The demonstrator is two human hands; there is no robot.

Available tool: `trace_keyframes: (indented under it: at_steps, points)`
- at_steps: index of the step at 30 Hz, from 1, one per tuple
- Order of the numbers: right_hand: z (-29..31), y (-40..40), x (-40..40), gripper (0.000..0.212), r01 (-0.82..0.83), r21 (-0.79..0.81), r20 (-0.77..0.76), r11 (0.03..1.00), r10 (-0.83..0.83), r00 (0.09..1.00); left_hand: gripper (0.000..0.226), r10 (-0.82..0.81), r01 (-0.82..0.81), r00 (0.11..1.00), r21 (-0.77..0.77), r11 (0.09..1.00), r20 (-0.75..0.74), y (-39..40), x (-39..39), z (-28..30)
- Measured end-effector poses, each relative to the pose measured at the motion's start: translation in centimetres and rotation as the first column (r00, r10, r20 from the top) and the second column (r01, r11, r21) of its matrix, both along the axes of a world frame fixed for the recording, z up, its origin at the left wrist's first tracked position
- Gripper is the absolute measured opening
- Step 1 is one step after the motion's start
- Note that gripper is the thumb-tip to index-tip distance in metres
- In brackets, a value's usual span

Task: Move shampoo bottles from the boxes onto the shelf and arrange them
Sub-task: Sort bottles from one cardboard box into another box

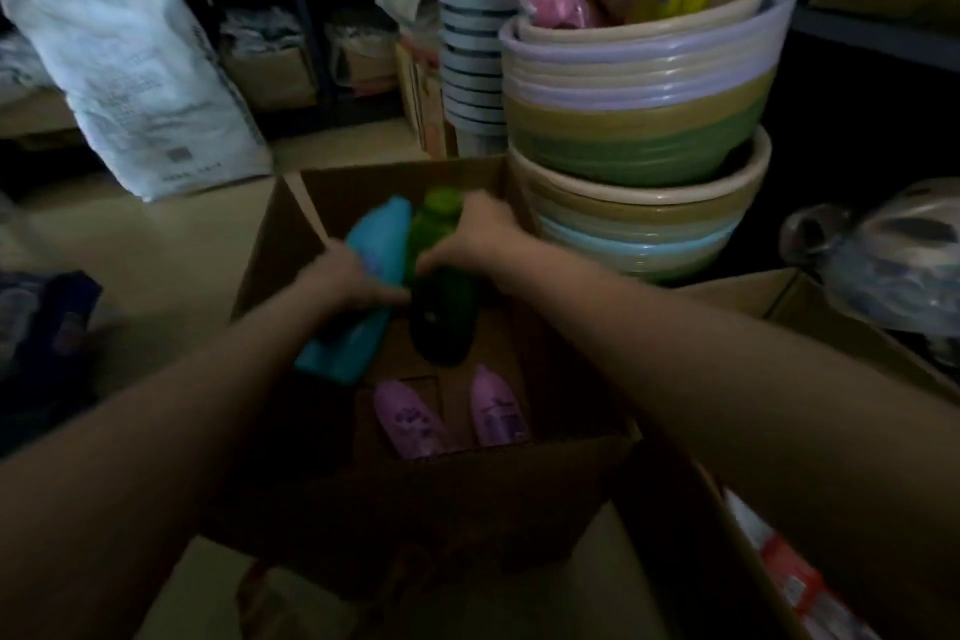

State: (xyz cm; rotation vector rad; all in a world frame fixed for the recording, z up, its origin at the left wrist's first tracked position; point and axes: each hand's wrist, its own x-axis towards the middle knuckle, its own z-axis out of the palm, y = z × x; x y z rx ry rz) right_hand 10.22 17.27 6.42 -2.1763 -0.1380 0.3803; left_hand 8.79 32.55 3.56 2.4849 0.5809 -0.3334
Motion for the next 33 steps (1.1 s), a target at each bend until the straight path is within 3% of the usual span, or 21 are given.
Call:
trace_keyframes:
  at_steps: [3, 7, 11, 15, 17, 20, 23, 25, 27, 30, 32, 33]
  points:
    - [-4.7, 1.7, -0.3, 0.068, -0.072, -0.260, -0.165, 0.963, 0.029, 0.986, 0.102, -0.075, 0.114, 0.963, 0.136, 0.984, -0.260, 0.4, -1.3, -4.9]
    - [-7.7, 2.4, -0.2, 0.041, -0.146, -0.335, -0.264, 0.931, 0.056, 0.963, 0.094, -0.120, 0.171, 0.931, 0.121, 0.978, -0.344, -0.3, -1.6, -8.0]
    - [-8.0, 2.7, 0.9, 0.009, -0.047, -0.358, -0.115, 0.933, 0.006, 0.993, 0.082, -0.105, 0.125, 0.988, 0.184, 0.975, -0.115, -0.1, 1.2, -4.9]
    - [-6.8, 2.0, 1.4, 0.018, -0.015, -0.354, 0.017, 0.935, 0.022, 1.000, 0.068, -0.189, 0.185, 0.981, 0.092, 0.978, 0.034, -2.4, 1.8, -2.7]
    - [-4.2, 0.7, 1.8, 0.023, -0.013, -0.346, 0.166, 0.938, 0.075, 0.983, 0.060, -0.165, 0.173, 0.965, -0.020, 0.985, 0.203, -4.6, 2.0, -1.5]
    - [0.8, -4.5, 2.2, 0.022, 0.053, -0.337, 0.460, 0.940, 0.115, 0.881, 0.049, -0.058, 0.169, 0.849, -0.165, 0.972, 0.525, -9.6, 1.9, 1.8]
    - [2.6, -12.9, 2.8, 0.023, 0.268, -0.295, 0.559, 0.917, -0.062, 0.827, 0.041, -0.153, 0.337, 0.736, -0.161, 0.928, 0.659, -16.1, 1.2, 3.9]
    - [0.7, -19.5, 2.2, 0.024, 0.434, -0.348, 0.509, 0.831, -0.221, 0.832, 0.038, -0.266, 0.468, 0.677, -0.123, 0.875, 0.686, -21.3, 0.1, 3.3]
    - [-2.7, -25.2, 0.2, 0.026, 0.423, -0.478, 0.376, 0.770, -0.256, 0.890, 0.038, -0.445, 0.603, 0.636, -0.046, 0.797, 0.631, -26.7, -1.8, 1.1]
    - [-8.5, -30.4, -5.4, 0.030, 0.048, -0.725, 0.032, 0.687, -0.037, 0.999, 0.050, -0.779, 0.789, 0.548, 0.120, 0.602, 0.305, -32.8, -5.2, -4.2]
    - [-13.3, -32.5, -9.3, 0.036, -0.265, -0.808, -0.218, 0.526, 0.152, 0.964, 0.057, -0.887, 0.874, 0.455, 0.154, 0.462, 0.077, -34.8, -6.8, -7.8]
    - [-15.8, -33.1, -10.8, 0.038, -0.393, -0.809, -0.318, 0.437, 0.237, 0.918, 0.060, -0.894, 0.886, 0.448, 0.125, 0.446, 0.013, -35.3, -7.3, -9.2]
